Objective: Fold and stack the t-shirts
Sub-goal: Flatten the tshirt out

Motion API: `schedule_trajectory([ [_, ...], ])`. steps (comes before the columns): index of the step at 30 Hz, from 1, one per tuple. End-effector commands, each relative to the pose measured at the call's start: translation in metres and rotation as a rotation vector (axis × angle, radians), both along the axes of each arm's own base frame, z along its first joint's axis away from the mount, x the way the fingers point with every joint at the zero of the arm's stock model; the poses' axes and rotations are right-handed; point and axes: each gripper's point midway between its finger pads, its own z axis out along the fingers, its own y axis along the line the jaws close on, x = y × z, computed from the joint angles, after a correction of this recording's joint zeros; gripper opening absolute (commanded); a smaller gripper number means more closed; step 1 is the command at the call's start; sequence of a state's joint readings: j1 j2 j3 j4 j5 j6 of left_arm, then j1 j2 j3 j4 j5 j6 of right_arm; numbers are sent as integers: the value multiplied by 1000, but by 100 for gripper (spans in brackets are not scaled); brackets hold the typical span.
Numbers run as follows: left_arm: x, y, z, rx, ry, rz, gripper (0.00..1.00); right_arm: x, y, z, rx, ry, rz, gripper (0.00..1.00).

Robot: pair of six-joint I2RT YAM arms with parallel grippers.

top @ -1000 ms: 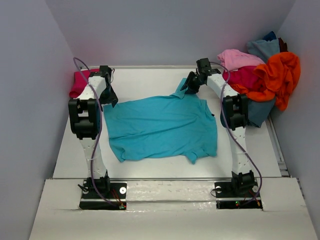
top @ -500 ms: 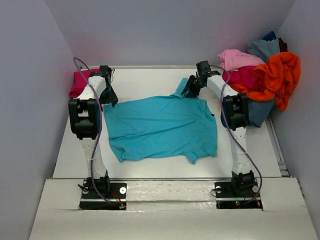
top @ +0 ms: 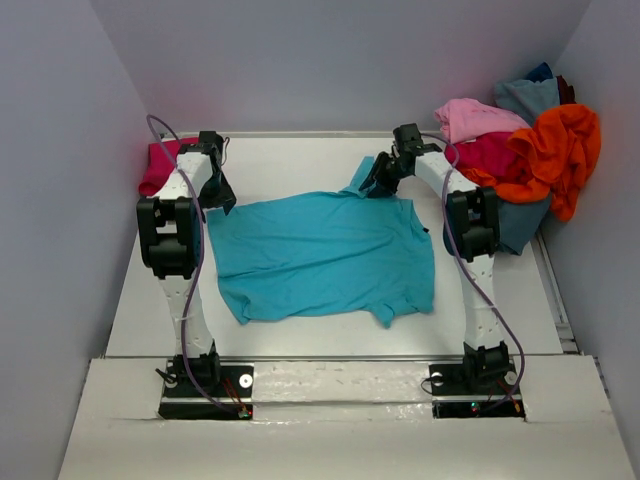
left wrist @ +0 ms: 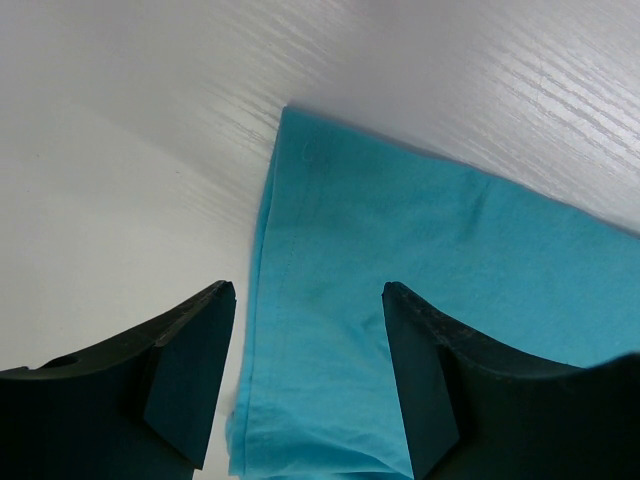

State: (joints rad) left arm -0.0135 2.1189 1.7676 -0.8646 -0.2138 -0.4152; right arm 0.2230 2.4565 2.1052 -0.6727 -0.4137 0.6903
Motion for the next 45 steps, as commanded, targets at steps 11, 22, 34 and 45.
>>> schedule_trajectory([
  [11,0,2,22,18,-35,-9,72,25,21,21,120,-74,34,43],
  [22,3,1,21,16,-32,-9,72,12,16,18,102,-45,31,43],
  [34,0,2,21,18,-31,-9,72,30,-3,23,-20,-126,-22,43],
  [45,-4,3,24,24,-36,-10,72,55,-10,55,-57,-247,-67,43],
])
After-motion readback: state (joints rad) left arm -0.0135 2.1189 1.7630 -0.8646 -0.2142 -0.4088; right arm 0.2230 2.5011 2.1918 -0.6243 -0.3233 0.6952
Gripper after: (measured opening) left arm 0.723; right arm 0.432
